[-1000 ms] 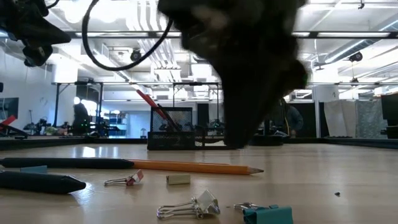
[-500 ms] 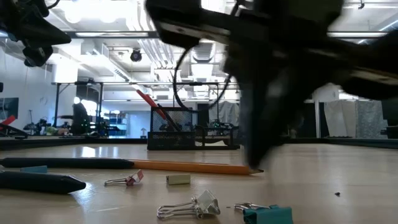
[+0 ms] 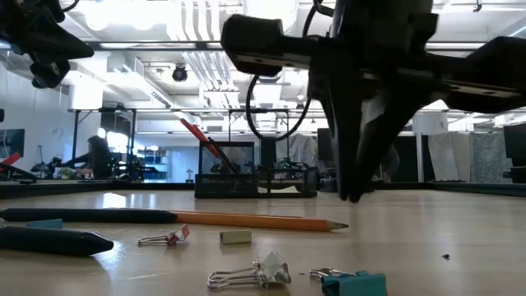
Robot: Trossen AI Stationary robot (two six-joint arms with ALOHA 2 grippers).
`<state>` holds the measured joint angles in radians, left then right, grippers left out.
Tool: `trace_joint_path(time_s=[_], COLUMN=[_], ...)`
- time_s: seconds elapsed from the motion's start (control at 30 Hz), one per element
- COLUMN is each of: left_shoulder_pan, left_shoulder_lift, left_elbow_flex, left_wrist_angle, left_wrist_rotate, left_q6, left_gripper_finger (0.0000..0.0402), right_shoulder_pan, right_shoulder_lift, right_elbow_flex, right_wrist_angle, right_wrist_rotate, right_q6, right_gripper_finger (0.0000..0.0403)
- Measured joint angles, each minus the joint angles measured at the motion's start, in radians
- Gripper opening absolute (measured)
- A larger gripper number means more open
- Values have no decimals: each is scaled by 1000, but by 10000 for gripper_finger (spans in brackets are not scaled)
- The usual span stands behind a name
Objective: Pick and place office supplies into organizer
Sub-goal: Put the top pencil into the black organizer
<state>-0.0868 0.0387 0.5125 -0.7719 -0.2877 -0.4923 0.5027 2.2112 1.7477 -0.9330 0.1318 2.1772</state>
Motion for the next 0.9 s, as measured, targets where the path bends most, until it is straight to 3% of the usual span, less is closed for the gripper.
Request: trace_joint_path(time_s=[0.3, 0.5, 0.9], left_shoulder_pan=[0, 0, 0], left_shoulder_lift=[0, 0, 1], left_elbow_flex=[0, 0, 0], left_wrist_angle=[-1, -1, 0], left_wrist_rotate=[1, 1, 1], left_q6=[-1, 0, 0], left_gripper_finger=[4, 4, 4], right_shoulder_pan=[-15, -17, -17], right_shoulder_lift=[0, 1, -21], right_elbow_flex=[-28, -78, -68], right_wrist_angle=[8, 114, 37], right_wrist_rotate=[25, 23, 32], right_q6=[-29, -28, -40], right_gripper_finger=[8, 8, 8])
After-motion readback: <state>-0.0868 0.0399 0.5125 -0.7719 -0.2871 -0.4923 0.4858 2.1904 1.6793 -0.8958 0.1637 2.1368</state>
